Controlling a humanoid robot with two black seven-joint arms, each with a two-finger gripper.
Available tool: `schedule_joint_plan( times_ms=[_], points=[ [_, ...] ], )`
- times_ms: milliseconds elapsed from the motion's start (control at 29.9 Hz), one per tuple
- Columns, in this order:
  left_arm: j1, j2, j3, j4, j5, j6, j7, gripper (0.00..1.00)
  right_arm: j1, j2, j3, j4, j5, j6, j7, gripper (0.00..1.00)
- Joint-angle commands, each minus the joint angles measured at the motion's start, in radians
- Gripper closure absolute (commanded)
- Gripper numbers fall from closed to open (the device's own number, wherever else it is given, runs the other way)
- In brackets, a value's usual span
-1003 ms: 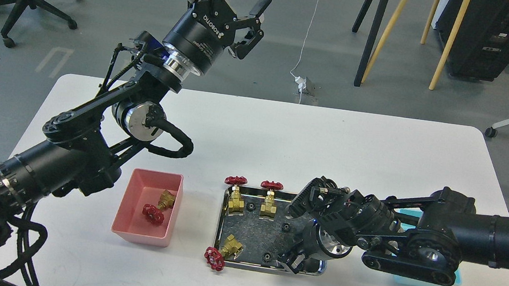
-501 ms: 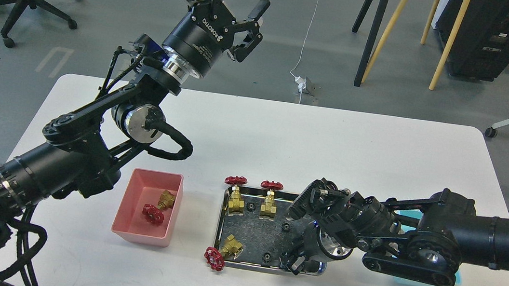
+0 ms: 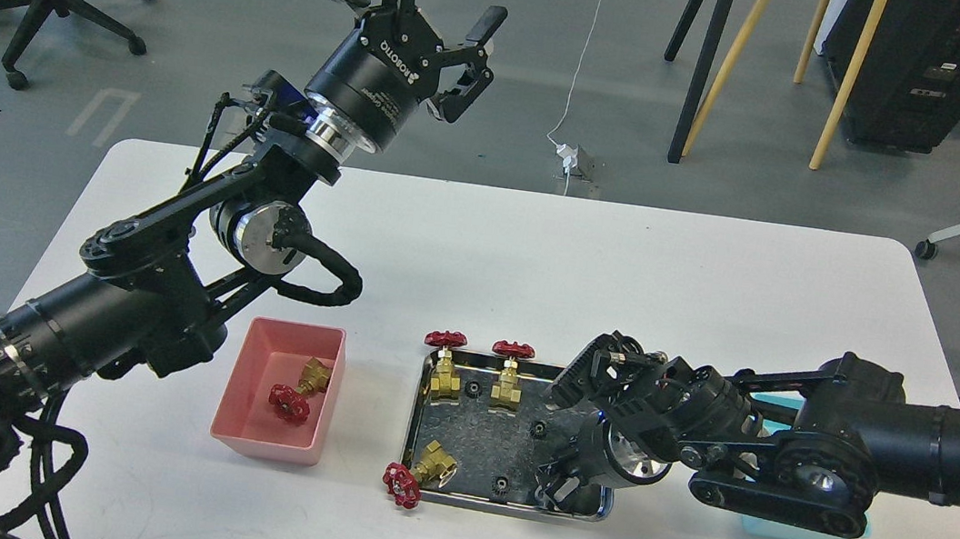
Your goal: Place valve in pink box and gear in blue box
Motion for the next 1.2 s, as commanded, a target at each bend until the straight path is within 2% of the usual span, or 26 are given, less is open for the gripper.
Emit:
schedule_joint_plan(
  times_ms=[0,167,501,635,835,902,1003,1170],
  points=[
    [0.000,0.000,0.002,0.000,0.000,0.000,0.000,0.05,0.042,-0.056,0.010,0.036,0.001,0.000,0.001,0.85],
    [0.002,-0.002,0.003,0.000,0.000,0.000,0.000,0.05,0.082,-0.212,0.047,0.095,0.001,0.000,0.001,0.85],
    [0.011,-0.028,0.009,-0.011,0.001,0.000,0.000,0.05,0.073,-0.631,0.085,0.250,-0.011,0.000,0.001,0.85],
    [0.014,-0.035,0.015,-0.012,0.001,0.002,0.000,0.05,0.057,-0.694,0.085,0.257,-0.017,0.000,-0.006,0.85],
    [0.028,-0.043,0.015,-0.016,0.004,0.002,0.000,0.05,-0.002,-0.693,0.088,0.255,-0.031,0.000,-0.038,0.84],
    [0.028,-0.041,0.015,-0.014,0.006,0.002,0.000,0.05,-0.015,-0.693,0.090,0.255,-0.031,0.000,-0.039,0.80],
    [0.028,-0.037,0.014,-0.014,0.006,0.002,0.000,0.05,-0.027,-0.693,0.091,0.254,-0.031,0.000,-0.039,0.68],
    [0.028,-0.031,0.017,-0.014,0.006,0.002,0.000,0.05,-0.081,-0.694,0.138,0.250,-0.031,0.000,-0.041,0.42]
  ],
)
